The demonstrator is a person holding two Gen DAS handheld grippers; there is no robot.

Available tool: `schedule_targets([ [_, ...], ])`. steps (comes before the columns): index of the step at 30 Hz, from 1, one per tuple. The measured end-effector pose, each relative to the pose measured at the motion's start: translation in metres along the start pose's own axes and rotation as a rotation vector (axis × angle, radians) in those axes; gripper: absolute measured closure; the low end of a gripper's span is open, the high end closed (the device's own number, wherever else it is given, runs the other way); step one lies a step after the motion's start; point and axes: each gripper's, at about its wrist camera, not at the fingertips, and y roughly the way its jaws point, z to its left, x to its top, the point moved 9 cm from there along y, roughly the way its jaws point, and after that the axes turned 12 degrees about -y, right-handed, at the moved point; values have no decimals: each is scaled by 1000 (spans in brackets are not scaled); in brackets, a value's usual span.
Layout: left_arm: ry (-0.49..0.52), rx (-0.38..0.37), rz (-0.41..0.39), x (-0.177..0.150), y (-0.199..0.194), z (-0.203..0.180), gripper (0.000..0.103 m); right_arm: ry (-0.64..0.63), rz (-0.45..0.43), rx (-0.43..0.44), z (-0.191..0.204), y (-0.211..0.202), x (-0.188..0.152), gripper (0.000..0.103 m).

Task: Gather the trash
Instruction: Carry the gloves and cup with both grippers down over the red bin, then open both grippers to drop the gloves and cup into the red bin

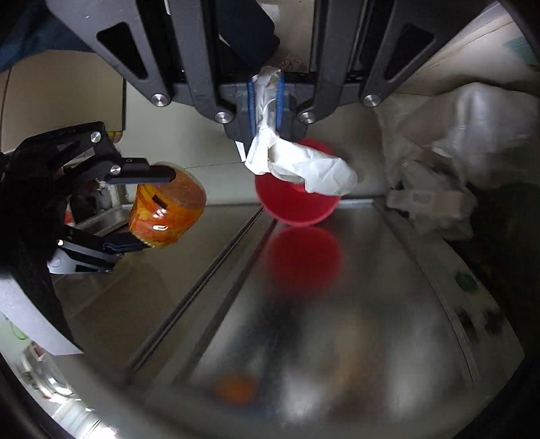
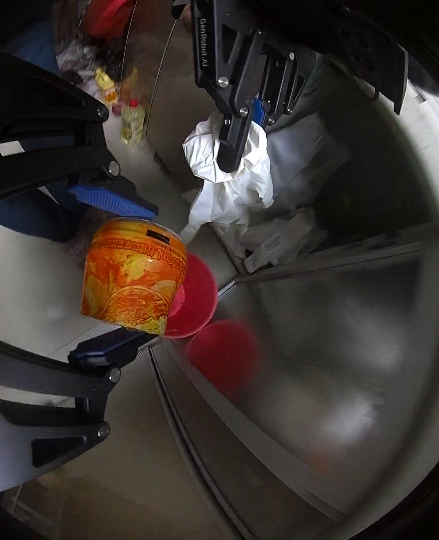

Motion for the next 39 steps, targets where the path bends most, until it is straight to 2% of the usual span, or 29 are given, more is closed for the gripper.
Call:
schedule_targets([
  [5, -14, -3, 48, -12, 85, 24, 95, 17, 9, 10, -10, 77, -24, 43],
  [10, 32, -10, 73, -17, 153, 31, 95, 8, 20, 29, -16, 137, -32, 43],
  [15, 8, -45, 88, -18, 196, 33, 95, 43, 20, 40, -23, 177, -42, 43],
  [20, 25, -46, 119, -21, 219, 38, 95, 61, 39, 63, -30, 194, -40, 43],
  [24, 33, -57, 131, -20, 226, 42, 94, 28, 43, 44, -34, 198, -40, 43],
  [26, 35, -62, 136, -19, 228, 45, 82, 12, 38, 26, -35, 200, -40, 43],
  [30, 42, -47, 144, -18, 229, 47, 68, -26, 47, 36, -33, 210, -41, 42],
  [31, 43, -42, 146, -18, 231, 48, 62, -30, 51, 37, -33, 211, -42, 40],
  [36, 70, -25, 167, -20, 232, 51, 62, -62, 6, -19, -38, 206, -35, 14],
  [39, 57, -3, 165, -21, 229, 56, 62, -85, 0, -40, -39, 208, -32, 13],
])
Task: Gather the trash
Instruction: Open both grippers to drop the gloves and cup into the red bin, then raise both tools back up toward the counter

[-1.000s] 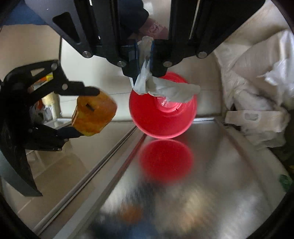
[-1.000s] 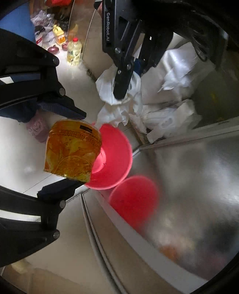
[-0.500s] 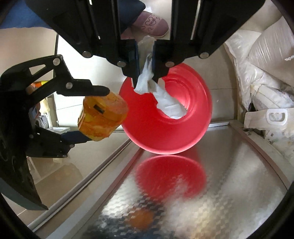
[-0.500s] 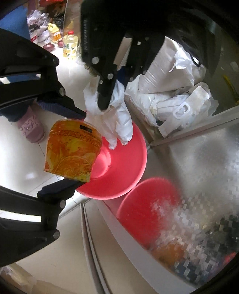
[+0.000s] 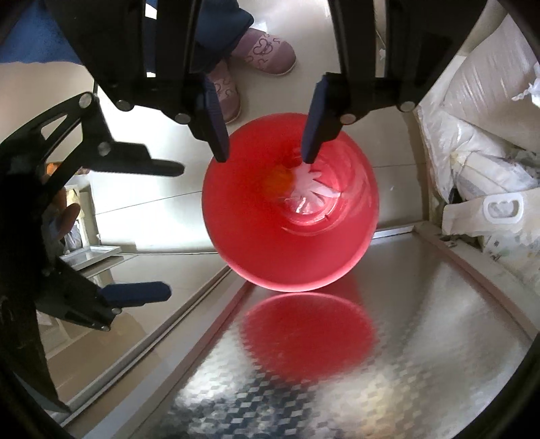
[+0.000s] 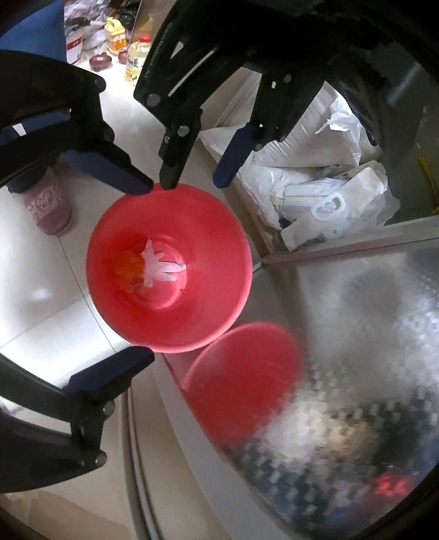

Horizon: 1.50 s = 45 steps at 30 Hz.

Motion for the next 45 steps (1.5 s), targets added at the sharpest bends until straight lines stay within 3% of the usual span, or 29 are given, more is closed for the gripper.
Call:
schedule_targets([
  [3, -34, 11, -16, -2, -12, 6, 61, -10, 15, -4, 0, -3, -1, 13],
  [6, -58, 11, -31, -3, -30, 6, 53, 0, 28, 6, 1, -15, 0, 13],
  [12, -69, 34, -61, -7, -100, -16, 50, 88, 28, 35, 13, -74, 12, 13],
  [13, -65, 41, -69, -7, -117, -22, 46, 96, 22, 37, 17, -90, 16, 13],
  [18, -76, 32, -116, -7, -208, -47, 43, 102, 8, 14, 27, -164, 38, 13],
  [20, -89, 48, -150, -4, -250, -54, 23, 121, -1, 5, 27, -195, 47, 13],
  [24, -123, 49, -174, -3, -315, -70, 18, 159, -20, -49, 24, -255, 63, 13],
  [32, -71, 125, -275, -4, -447, -123, 12, 282, -66, -83, 8, -378, 107, 13],
  [36, -84, 144, -313, -3, -500, -139, 12, 336, -132, -76, -2, -434, 128, 13],
  [42, -133, 179, -405, 11, -563, -144, 12, 376, -194, -72, -11, -479, 146, 13],
  [45, -134, 240, -459, 23, -588, -144, 12, 393, -208, -35, -13, -492, 161, 13],
])
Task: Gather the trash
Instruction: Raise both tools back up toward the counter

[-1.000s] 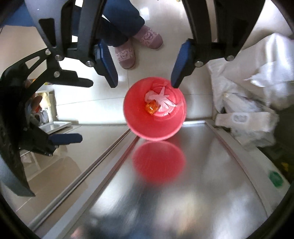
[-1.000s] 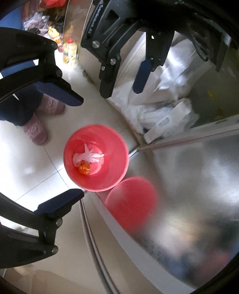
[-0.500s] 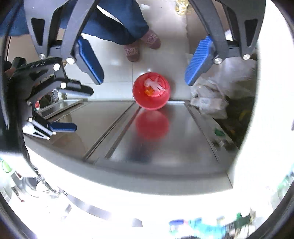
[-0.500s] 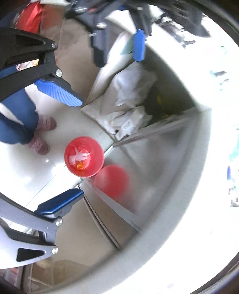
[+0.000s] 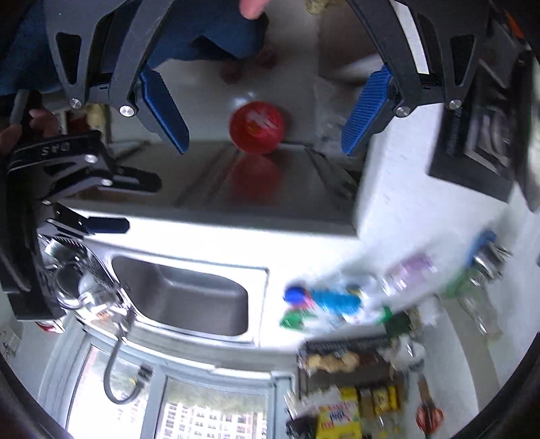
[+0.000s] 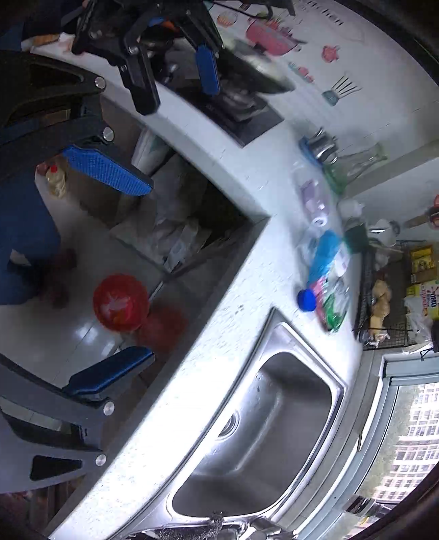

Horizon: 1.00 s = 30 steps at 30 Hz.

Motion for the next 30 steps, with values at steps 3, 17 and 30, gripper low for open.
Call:
schedule_targets([
  [3, -13, 22, -39, 20, -13, 5, 0, -26, -31, -6, 4, -12, 21, 13],
  [17, -41, 20, -22, 99, 21, 44, 0, -68, -58, -30, -15, 7, 95, 13],
  [30, -65, 42, 83, 184, 117, 111, 0, 26, 70, -59, -56, 89, 163, 13],
])
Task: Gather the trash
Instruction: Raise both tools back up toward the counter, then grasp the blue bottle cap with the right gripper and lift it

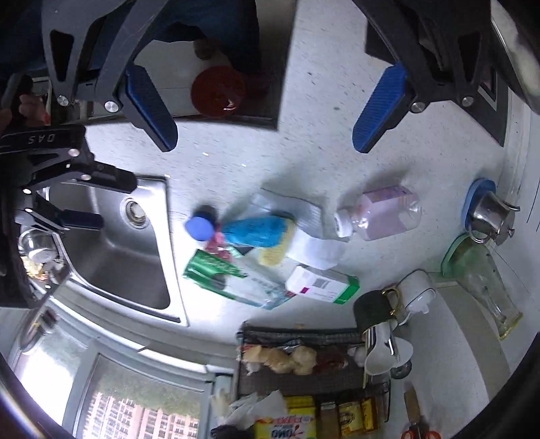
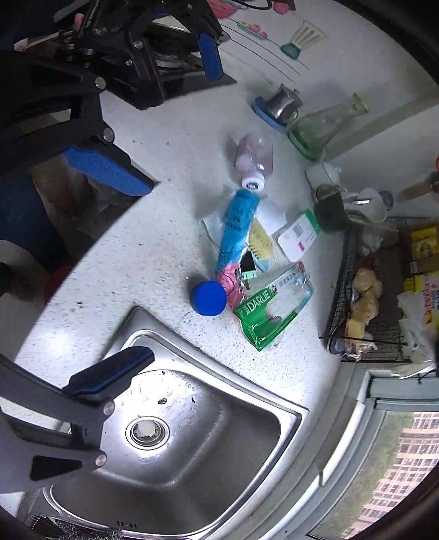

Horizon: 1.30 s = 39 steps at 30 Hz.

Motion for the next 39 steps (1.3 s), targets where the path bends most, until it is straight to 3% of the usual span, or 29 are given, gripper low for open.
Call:
schedule_targets([
  [5, -80, -53, 44, 20, 28, 21, 0, 10, 67, -22, -9, 28, 14, 13],
  [10, -100, -29, 72, 35, 52, 44, 0, 29, 126, -26, -19, 56, 21, 13],
  [18, -74, -3, 117, 39, 76, 61, 0, 27, 228, -47, -31, 99, 19, 29],
  [22, -83, -21, 132, 40, 81, 67, 0, 22, 240, -60, -34, 108, 20, 30],
  [28, -92, -22, 125, 42, 79, 73, 0, 21, 267, -56, -33, 120, 21, 45],
  [32, -103, -21, 129, 38, 80, 78, 0, 7, 292, -77, -32, 125, 19, 60],
  [39, -122, -17, 135, 32, 80, 83, 0, 1, 272, -90, -28, 125, 20, 60],
])
